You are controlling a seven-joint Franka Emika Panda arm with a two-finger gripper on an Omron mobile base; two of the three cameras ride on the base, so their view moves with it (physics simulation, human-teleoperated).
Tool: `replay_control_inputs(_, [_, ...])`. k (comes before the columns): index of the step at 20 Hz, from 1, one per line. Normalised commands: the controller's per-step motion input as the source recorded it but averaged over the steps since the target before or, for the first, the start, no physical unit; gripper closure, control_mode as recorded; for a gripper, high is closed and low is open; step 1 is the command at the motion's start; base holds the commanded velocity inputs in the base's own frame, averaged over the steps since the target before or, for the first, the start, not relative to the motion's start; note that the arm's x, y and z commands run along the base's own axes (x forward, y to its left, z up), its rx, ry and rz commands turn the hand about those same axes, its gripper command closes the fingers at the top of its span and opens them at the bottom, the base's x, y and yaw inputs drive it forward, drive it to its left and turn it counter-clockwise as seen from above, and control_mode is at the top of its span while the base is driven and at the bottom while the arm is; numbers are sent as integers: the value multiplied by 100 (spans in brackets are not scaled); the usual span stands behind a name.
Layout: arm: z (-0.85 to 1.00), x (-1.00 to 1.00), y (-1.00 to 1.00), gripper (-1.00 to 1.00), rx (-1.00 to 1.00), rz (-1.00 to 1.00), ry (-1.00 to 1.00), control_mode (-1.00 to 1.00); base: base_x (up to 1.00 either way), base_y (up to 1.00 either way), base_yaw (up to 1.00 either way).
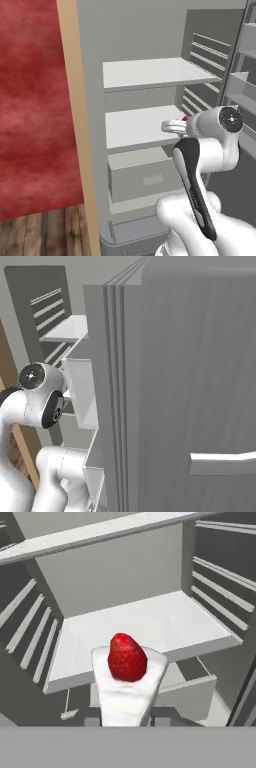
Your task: Take the cupcake and cake from the fridge and place them on the empty tray on the dining counter.
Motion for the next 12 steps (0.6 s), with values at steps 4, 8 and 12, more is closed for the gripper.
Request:
replay_control_inputs(4, [86, -90, 0, 100, -2, 9, 0, -100, 0, 0, 0])
replay_control_inputs(8, [47, -77, 11, 100, -18, 1, 1, -100, 0, 0, 0])
replay_control_inputs(12, [17, -62, 14, 100, -16, 1, 0, -100, 0, 0, 0])
